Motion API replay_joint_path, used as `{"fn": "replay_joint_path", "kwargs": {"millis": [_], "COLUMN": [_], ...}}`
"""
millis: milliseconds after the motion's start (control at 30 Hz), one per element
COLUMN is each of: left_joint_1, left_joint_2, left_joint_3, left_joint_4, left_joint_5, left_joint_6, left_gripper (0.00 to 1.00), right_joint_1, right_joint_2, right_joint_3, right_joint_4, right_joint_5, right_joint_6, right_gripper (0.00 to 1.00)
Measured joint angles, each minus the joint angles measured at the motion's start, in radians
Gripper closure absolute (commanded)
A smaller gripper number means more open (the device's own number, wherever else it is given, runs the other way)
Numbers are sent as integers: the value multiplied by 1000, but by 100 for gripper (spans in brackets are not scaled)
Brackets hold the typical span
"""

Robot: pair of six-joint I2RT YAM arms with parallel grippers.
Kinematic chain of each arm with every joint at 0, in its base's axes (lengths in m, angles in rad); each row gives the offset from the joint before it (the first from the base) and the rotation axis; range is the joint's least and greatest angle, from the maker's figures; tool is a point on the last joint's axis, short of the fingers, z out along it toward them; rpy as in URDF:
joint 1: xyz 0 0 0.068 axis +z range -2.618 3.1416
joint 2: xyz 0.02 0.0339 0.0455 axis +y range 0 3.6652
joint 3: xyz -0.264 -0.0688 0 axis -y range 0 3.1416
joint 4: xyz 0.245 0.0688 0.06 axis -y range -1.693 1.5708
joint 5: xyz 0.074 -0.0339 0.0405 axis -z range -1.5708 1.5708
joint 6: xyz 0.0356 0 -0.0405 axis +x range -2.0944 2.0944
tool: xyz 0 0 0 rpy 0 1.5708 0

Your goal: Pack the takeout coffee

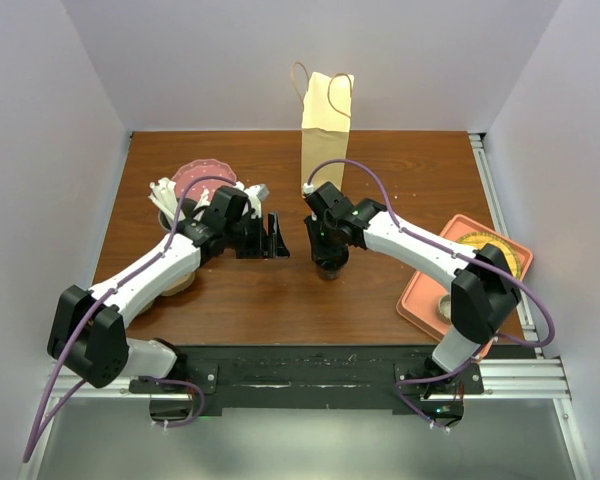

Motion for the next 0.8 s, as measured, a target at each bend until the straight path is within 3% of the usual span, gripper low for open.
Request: {"fn": "replay_joint_path", "kwargs": {"millis": [200,533,800], "left_joint_1": [5,5,5], "left_joint_2": [0,4,23], "left_joint_3": [0,-29,-101], "left_joint_4": [0,47,223], "left_joint_5": [0,37,159], "left_joint_6": [0,-19,-63], "left_gripper": [27,31,34], "right_joint_1": [0,3,3], "right_joint_2": [2,-15,-67], "right_joint_3": [0,-8,-26], "right_joint_4": [0,11,13], "right_joint_5": [1,1,22], "right_joint_6": [-2,-8,26], "right_gripper": [100,100,100]}}
